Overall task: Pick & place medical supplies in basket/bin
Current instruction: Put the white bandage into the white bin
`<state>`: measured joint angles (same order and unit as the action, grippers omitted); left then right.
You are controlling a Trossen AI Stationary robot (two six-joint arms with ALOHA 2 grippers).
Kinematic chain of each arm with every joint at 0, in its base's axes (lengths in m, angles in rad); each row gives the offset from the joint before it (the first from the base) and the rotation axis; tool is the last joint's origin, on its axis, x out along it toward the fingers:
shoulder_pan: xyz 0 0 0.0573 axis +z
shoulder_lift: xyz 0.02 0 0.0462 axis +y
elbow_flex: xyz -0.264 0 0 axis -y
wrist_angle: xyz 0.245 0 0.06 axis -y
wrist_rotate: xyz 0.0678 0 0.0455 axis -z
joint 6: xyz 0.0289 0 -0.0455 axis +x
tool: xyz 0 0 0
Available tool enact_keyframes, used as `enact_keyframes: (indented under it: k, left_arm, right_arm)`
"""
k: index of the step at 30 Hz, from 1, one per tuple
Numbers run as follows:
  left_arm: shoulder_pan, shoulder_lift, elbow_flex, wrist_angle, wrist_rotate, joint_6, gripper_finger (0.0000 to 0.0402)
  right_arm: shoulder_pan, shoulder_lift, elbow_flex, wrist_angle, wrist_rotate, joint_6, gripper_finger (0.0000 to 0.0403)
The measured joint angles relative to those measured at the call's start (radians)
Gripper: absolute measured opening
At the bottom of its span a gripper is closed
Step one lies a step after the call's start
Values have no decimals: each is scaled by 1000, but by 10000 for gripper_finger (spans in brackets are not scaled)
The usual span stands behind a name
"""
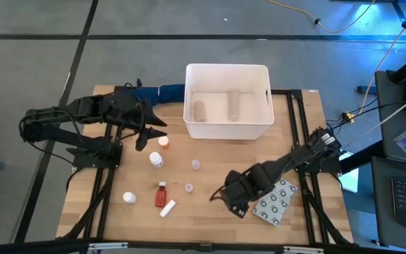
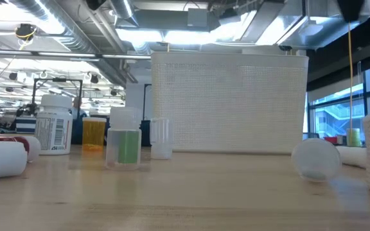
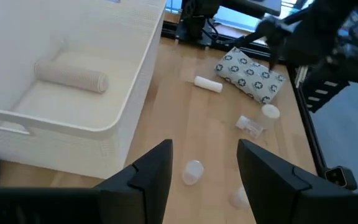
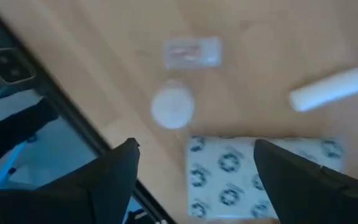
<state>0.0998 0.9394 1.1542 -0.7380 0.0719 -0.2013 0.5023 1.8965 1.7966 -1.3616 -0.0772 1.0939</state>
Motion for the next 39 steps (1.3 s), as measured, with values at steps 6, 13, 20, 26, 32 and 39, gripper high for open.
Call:
enact_keyframes:
  k: [6, 13, 20, 26, 32, 39]
  left_arm:
    - [0, 0, 0, 0, -2, -25, 173]
    - [0, 1, 0, 0, -2, -25, 173]
    - [0, 1, 0, 1, -3, -51, 173]
    - [0, 1, 0, 0, -3, -65, 173]
    - [0, 1, 0, 0, -4, -66, 173]
    - [0, 1, 0, 0, -5, -66, 173]
  right_arm:
    - [28, 0, -149, 228, -4, 17, 314]
    - [54, 0, -277, 324, -3, 23, 314]
    - [58, 0, -367, 426, -24, 23, 314]
    - [59, 0, -407, 486, -37, 23, 314]
    - [59, 2, -444, 518, -57, 23, 314]
    - [58, 21, -446, 544, -64, -1, 302]
